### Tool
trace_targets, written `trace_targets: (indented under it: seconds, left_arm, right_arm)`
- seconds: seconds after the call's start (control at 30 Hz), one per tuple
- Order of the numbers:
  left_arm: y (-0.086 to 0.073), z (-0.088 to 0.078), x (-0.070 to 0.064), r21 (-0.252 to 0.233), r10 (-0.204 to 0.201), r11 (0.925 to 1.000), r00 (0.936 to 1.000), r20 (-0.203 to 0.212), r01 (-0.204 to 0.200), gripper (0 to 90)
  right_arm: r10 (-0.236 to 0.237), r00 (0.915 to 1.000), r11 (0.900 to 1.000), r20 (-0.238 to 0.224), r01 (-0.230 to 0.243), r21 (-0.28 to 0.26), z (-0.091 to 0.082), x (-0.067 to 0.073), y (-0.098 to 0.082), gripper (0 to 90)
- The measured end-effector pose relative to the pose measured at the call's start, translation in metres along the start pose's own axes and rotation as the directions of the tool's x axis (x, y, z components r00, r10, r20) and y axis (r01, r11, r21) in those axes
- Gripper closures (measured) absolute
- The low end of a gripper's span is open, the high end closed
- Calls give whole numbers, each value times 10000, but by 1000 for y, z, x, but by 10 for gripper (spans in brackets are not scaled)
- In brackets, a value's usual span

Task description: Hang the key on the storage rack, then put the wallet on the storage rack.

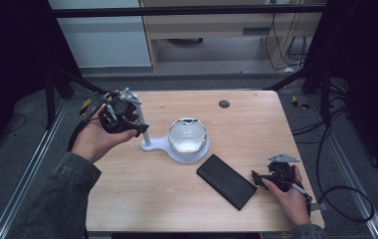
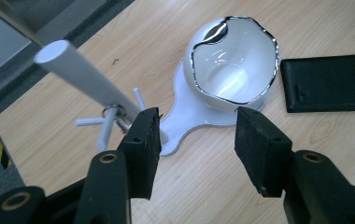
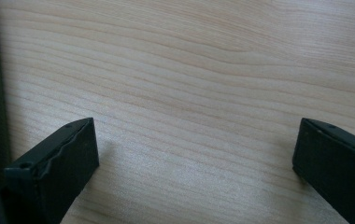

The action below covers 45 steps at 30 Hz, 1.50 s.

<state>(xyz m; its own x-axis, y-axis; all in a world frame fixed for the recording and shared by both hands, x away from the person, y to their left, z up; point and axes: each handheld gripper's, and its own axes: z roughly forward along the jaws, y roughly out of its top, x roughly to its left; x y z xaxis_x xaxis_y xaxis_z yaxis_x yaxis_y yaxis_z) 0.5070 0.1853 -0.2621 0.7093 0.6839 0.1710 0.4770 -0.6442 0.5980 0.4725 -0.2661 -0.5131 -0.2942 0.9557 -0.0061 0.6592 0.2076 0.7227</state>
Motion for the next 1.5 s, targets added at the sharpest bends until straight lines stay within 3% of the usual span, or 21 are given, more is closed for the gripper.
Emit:
trace_targets:
  seconds: [0.17,0.37,0.5,0.77,0.9,1.07,1.27,1.5]
  left_arm:
    - [-1,13,-16,-176,60,9998,9998,214,-56,496]
    - [-9,35,-42,-370,223,9991,9975,668,-199,558]
    - [-14,52,-57,-346,461,9985,9939,1003,-428,616]
    - [-21,83,-82,-153,663,9978,9865,1496,-648,616]
    - [-25,92,-94,-109,806,9967,9816,1729,-799,657]
    - [-30,106,-102,107,922,9953,9747,2038,-963,760]
    - [-38,120,-108,98,789,9965,9693,2330,-834,885]
    - [-47,140,-116,445,813,9946,9701,2286,-938,900]
  right_arm:
    - [-19,10000,10000,-14,19,-3,0,0,0,5]
    - [70,10000,10000,0,-70,0,0,1,0,5]
    - [74,10000,10000,-30,-74,-11,-1,1,-1,5]
    - [52,10000,10000,-48,-52,-12,-1,1,-1,5]
    - [37,10000,10000,-41,-38,-14,-1,1,-1,5]
    - [30,10000,10000,-59,-30,-20,-1,1,-1,5]
    - [26,10000,10000,-61,-26,-21,-1,1,-1,5]
    - [20,10000,10000,-65,-20,-23,-1,1,-1,5]
